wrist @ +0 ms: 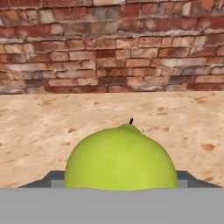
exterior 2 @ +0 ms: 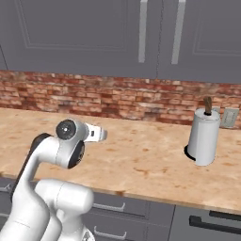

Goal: Place the liquor on the top shelf of the fridge to keep it out of children's reach, and place the onion and pear on lower shelves for easy access.

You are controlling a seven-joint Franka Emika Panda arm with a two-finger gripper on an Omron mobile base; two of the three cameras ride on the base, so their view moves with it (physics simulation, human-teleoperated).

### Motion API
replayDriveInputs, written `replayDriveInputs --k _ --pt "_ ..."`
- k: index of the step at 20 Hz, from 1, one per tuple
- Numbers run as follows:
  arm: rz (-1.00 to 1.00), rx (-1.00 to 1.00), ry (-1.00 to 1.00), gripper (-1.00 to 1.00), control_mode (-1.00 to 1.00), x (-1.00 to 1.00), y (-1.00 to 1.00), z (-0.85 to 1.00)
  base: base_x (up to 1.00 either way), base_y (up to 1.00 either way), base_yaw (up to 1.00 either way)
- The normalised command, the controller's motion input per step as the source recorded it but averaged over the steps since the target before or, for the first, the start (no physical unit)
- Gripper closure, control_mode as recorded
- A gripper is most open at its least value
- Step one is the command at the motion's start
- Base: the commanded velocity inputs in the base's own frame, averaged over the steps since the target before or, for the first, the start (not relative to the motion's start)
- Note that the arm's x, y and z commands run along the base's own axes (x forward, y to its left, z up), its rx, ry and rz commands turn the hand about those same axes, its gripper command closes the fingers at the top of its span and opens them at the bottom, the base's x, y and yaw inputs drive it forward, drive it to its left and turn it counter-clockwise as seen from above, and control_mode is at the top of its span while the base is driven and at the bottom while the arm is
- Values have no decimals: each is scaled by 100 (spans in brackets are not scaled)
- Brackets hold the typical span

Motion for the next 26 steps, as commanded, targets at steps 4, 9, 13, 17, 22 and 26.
replayDriveInputs --k 4,9,13,17,22,26 --pt "0 0 0 100 -100 -100 -18 100 0 0 0" --pt "0 -5 0 100 -100 -100 -5 99 0 0 0" --pt "0 -13 0 100 -100 -99 4 43 0 0 0" --pt "0 -18 5 100 -100 -68 23 19 0 0 0" --pt "0 -13 1 100 -100 -42 14 6 0 0 0" --pt "0 -9 0 100 -100 -41 0 4 0 0 0"
